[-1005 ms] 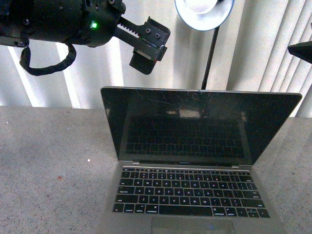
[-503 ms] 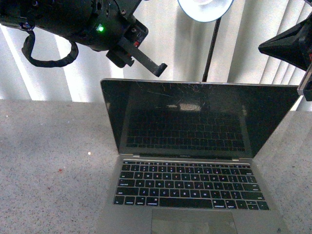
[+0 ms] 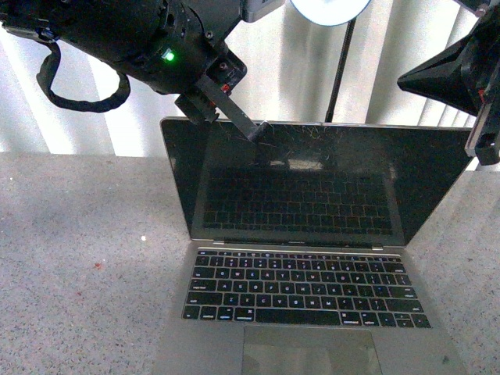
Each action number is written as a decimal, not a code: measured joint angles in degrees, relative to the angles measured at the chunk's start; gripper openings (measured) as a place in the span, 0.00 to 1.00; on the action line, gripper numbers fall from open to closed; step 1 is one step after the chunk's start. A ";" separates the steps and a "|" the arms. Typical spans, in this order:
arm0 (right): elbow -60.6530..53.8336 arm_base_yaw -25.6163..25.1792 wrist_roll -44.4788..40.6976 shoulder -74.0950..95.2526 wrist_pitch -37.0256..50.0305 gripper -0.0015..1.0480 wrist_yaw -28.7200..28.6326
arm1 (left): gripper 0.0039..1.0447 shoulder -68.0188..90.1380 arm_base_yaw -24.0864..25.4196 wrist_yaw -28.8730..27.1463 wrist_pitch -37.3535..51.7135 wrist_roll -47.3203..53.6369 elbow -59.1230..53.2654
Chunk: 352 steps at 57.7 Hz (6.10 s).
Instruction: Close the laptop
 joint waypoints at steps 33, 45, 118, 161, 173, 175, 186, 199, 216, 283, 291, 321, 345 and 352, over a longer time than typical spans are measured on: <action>-0.28 -0.48 -3.78 0.46 -4.52 0.03 -0.33 | 0.03 -0.09 -0.37 -0.13 -4.44 0.68 -0.24; -1.90 -0.44 -6.19 -0.68 -7.76 0.03 -1.11 | 0.03 -0.09 -0.37 0.09 -4.92 0.85 -0.59; -7.39 2.47 -11.04 -1.51 -11.69 0.03 0.39 | 0.03 -4.35 -1.57 3.56 -6.34 -3.13 -10.64; -10.84 2.54 -13.46 -1.49 -12.79 0.03 0.46 | 0.03 -4.26 -3.48 4.83 -4.17 -5.88 -14.60; -11.02 2.54 -13.77 -1.46 -12.79 0.03 0.59 | 0.03 -3.85 -3.50 5.11 -3.41 -6.34 -15.32; -11.06 2.54 -13.81 -1.44 -12.81 0.03 0.59 | 0.03 -3.76 -3.50 5.25 -3.23 -6.45 -15.41; -11.17 2.54 -13.94 -1.07 -12.79 0.03 0.63 | 0.03 -3.08 -3.50 5.73 -2.54 -7.17 -15.96; -11.93 2.60 -14.12 -0.37 -12.76 0.03 0.70 | 0.03 -2.40 -3.52 6.01 -1.64 -7.37 -16.59; -12.90 2.99 -14.16 0.37 -12.09 0.03 0.85 | 0.03 -1.68 -3.52 6.38 -0.55 -7.72 -17.59; -18.56 4.00 -13.20 6.23 -3.30 0.03 1.53 | 0.03 2.49 -3.56 8.09 5.73 -9.22 -22.75; -19.15 4.55 -12.35 7.56 -1.42 0.03 1.73 | 0.03 3.50 -3.52 8.57 7.28 -9.55 -23.89; -21.46 6.36 -6.86 12.59 5.81 0.03 2.01 | 0.03 8.28 -2.71 9.68 12.96 -11.45 -27.47; -25.66 6.40 10.60 9.42 22.12 0.03 3.28 | 0.17 3.78 1.79 5.88 25.14 -23.65 -31.12; -25.16 5.35 27.65 3.56 27.87 0.10 10.47 | 0.34 1.53 2.73 5.38 26.36 -27.74 -31.08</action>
